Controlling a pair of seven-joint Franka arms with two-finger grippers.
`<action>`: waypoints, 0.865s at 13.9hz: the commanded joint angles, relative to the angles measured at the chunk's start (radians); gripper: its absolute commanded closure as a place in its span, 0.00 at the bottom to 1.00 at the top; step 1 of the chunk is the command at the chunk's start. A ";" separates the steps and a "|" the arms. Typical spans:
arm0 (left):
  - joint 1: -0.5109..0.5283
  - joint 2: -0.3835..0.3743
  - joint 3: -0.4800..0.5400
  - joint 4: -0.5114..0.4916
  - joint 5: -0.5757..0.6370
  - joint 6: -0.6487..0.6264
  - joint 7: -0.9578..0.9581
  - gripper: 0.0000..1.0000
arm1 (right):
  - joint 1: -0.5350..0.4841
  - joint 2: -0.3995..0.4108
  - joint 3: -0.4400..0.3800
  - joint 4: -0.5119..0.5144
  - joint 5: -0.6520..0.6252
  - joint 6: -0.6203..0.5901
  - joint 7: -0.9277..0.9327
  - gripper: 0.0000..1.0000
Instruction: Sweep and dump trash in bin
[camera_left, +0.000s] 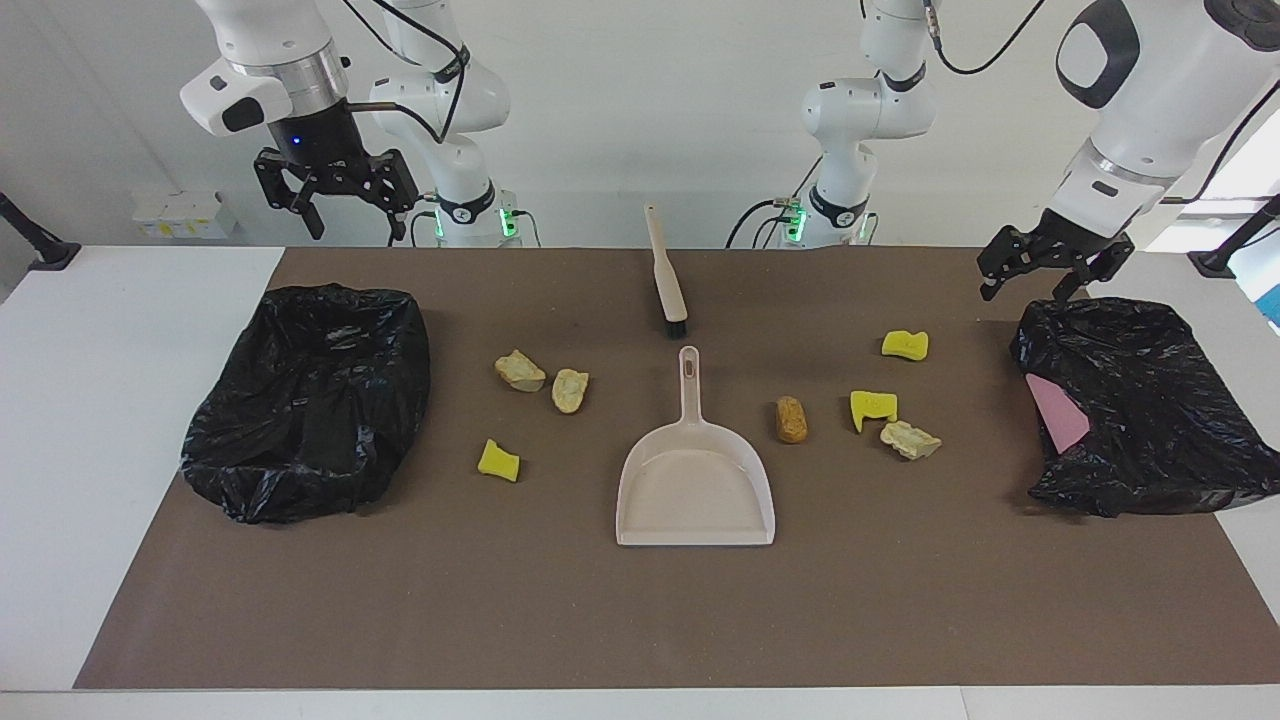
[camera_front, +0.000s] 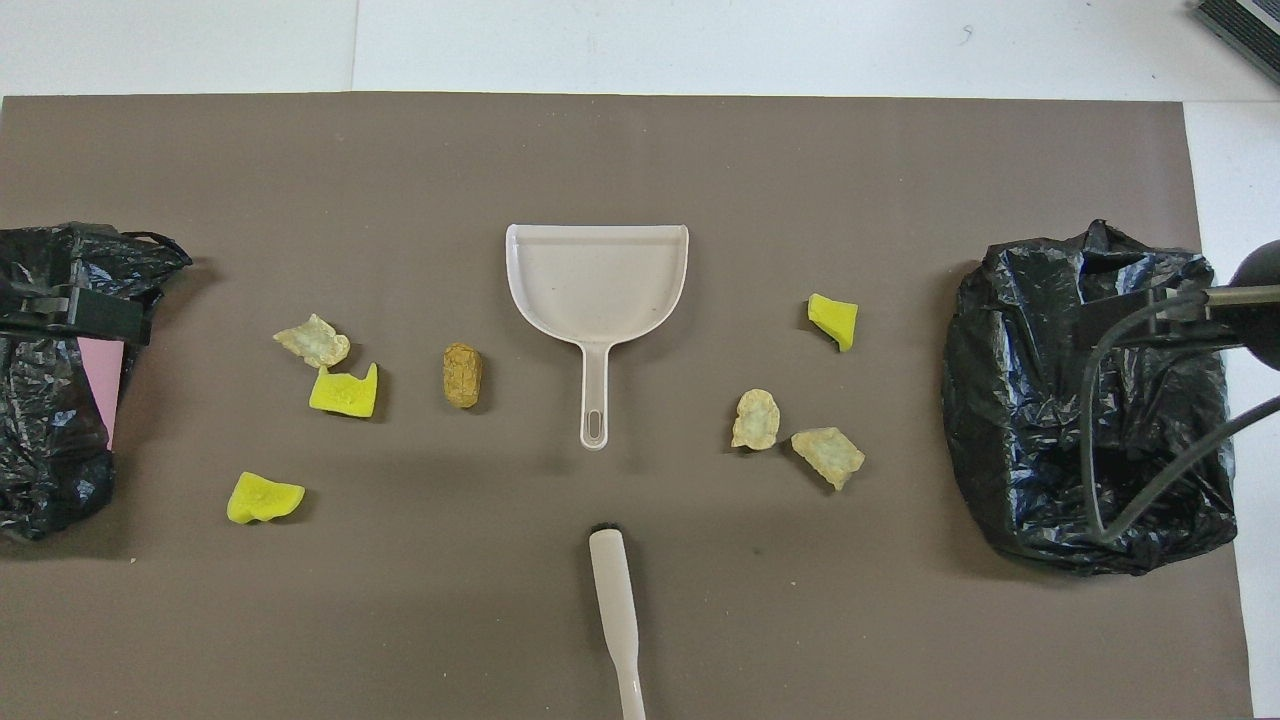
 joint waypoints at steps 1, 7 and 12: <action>-0.008 -0.004 0.006 0.009 -0.006 -0.021 0.003 0.00 | -0.008 -0.014 -0.003 -0.008 0.012 -0.015 -0.035 0.00; -0.010 -0.005 0.006 0.009 -0.006 -0.027 0.001 0.00 | -0.025 -0.012 -0.005 -0.008 0.021 -0.012 -0.035 0.00; -0.013 -0.019 0.000 -0.030 -0.011 -0.010 -0.003 0.00 | -0.027 -0.014 -0.006 -0.008 0.018 -0.019 -0.034 0.00</action>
